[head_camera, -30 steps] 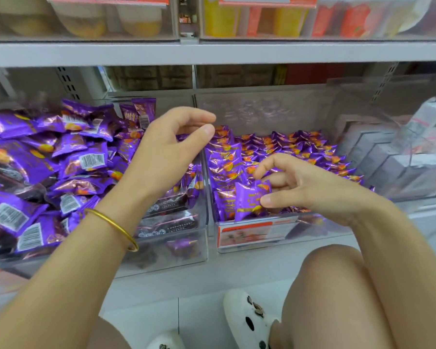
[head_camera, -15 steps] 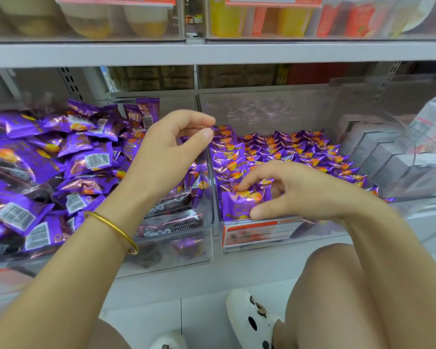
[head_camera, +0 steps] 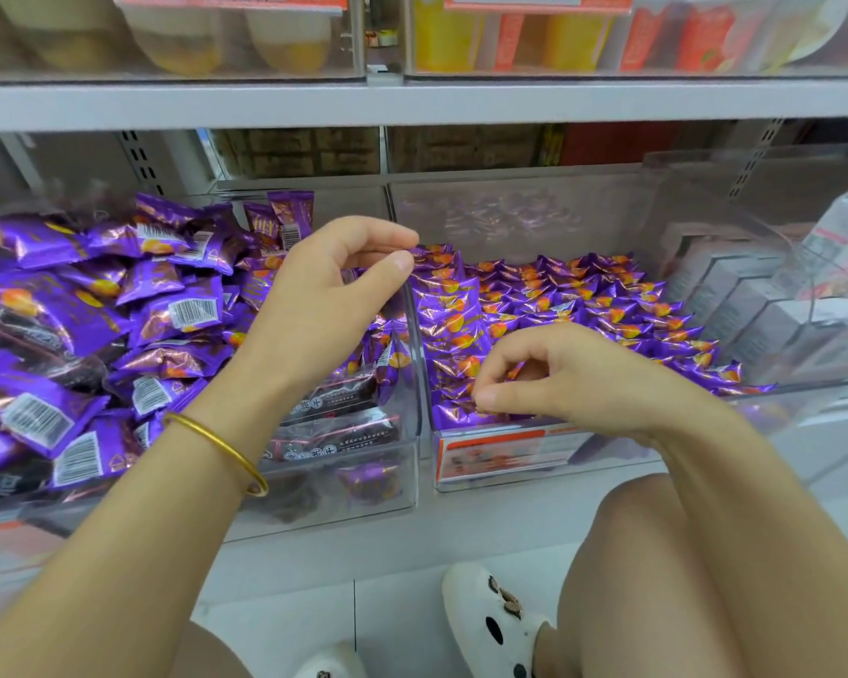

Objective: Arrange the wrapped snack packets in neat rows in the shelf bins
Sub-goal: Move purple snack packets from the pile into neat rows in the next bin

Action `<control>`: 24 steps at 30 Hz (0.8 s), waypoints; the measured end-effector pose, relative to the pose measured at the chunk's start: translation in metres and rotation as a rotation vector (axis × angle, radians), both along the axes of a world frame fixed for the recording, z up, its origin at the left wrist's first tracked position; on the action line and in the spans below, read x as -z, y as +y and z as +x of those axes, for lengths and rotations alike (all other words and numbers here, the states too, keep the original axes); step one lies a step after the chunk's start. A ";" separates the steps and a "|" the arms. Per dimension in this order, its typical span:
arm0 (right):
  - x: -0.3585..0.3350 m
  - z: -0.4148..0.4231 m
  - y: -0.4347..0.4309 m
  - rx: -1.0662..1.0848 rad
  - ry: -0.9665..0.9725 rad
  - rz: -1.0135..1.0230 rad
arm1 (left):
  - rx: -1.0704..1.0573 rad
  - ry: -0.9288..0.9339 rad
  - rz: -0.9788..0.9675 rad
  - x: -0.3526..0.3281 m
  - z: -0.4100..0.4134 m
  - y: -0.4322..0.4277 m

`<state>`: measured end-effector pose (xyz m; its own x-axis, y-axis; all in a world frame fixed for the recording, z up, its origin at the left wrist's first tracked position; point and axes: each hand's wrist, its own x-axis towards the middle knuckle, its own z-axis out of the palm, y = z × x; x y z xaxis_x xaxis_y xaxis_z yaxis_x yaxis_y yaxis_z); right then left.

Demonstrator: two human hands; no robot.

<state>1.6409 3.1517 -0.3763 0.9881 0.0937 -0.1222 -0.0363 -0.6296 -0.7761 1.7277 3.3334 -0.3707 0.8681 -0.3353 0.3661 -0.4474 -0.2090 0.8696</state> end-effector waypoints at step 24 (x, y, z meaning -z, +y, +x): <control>-0.030 0.070 0.052 0.248 -0.535 0.206 | -0.325 -0.137 0.406 0.020 0.052 0.046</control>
